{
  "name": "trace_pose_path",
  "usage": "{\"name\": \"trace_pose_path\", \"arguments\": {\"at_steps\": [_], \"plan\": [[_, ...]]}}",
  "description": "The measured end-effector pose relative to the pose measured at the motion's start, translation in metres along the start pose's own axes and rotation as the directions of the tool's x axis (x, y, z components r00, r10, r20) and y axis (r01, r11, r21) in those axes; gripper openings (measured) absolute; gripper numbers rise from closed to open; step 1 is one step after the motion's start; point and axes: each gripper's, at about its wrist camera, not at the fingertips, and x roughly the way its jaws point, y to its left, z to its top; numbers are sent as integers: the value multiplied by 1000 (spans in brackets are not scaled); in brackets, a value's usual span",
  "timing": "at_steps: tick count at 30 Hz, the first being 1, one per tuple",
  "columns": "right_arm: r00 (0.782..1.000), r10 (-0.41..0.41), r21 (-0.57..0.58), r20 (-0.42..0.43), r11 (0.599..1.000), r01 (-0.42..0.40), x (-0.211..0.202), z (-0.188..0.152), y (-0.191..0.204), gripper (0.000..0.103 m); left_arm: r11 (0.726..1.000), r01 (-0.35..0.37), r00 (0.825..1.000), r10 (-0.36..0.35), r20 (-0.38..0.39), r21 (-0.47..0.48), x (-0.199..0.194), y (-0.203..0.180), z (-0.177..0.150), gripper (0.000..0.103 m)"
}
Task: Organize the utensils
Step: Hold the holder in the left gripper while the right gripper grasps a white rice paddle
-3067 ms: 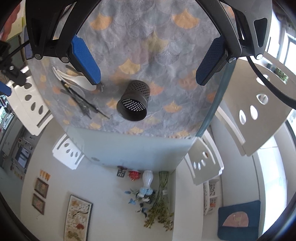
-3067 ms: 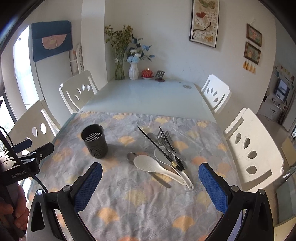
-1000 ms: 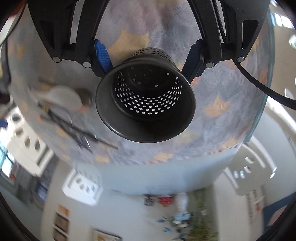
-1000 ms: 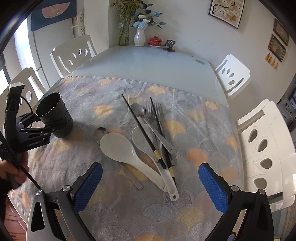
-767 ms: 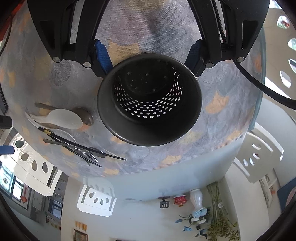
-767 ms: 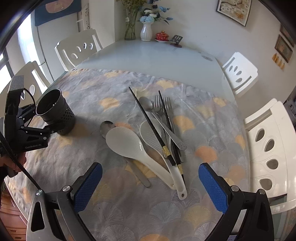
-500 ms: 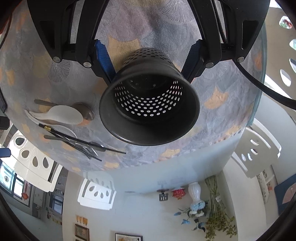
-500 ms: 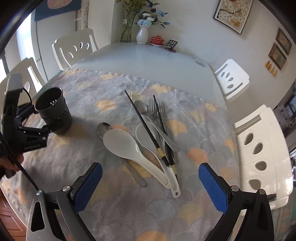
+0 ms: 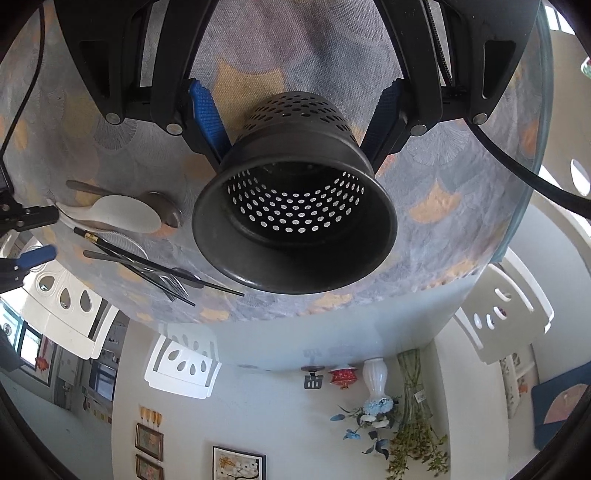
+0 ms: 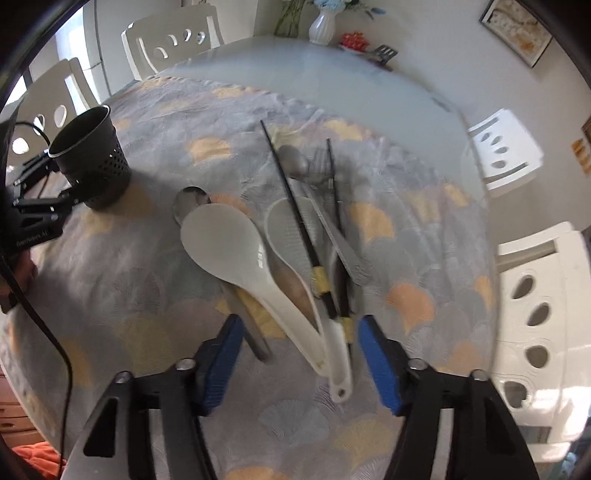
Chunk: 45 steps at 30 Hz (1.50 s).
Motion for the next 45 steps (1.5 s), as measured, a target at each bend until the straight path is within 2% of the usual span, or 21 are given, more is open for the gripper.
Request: {"name": "trace_pose_path", "arguments": {"at_steps": [2, 6, 9, 13, 17, 20, 21, 28, 31, 45], "plan": [[1000, 26, -34, -16, 999, -27, 7, 5, 4, 55, 1000, -3, 1000, 3, 0, 3, 0, 0, 0, 67], [999, 14, -156, -45, 988, -21, 20, 8, 17, 47, 1000, -1, 1000, 1, -4, -2, 2, 1, -1, 68], [997, 23, -161, -75, 986, -35, 30, 10, 9, 39, 1000, 8, 999, -9, -44, -13, 8, 2, -3, 68], [994, 52, -150, -99, 986, -66, 37, 14, 2, 39, 1000, -3, 1000, 3, -31, -1, 4, -1, -3, 68], [992, 73, -122, -101, 989, -85, 39, 16, 0, 39, 1000, 25, 999, -25, -33, 9, -2, -3, -3, 71], [992, 85, -101, -91, 990, -94, 38, 17, -1, 51, 1000, 20, 999, -20, -35, -7, -3, 0, -3, 71], [992, 93, -97, -83, 990, -101, 37, 18, -1, 51, 1000, 21, 999, -21, -36, -16, -4, 1, -4, 72], [992, 104, -152, -77, 982, -115, 35, 17, 7, 51, 1000, -6, 999, 6, -44, -11, -2, -2, -4, 73], [991, 102, -180, -81, 977, -115, 40, 16, 11, 45, 1000, -17, 997, 16, -69, -13, 0, -4, -7, 73], [990, 95, -240, -101, 964, -117, 45, 17, 19, 44, 997, -54, 995, 48, -89, -63, -7, -1, -11, 75]]}}
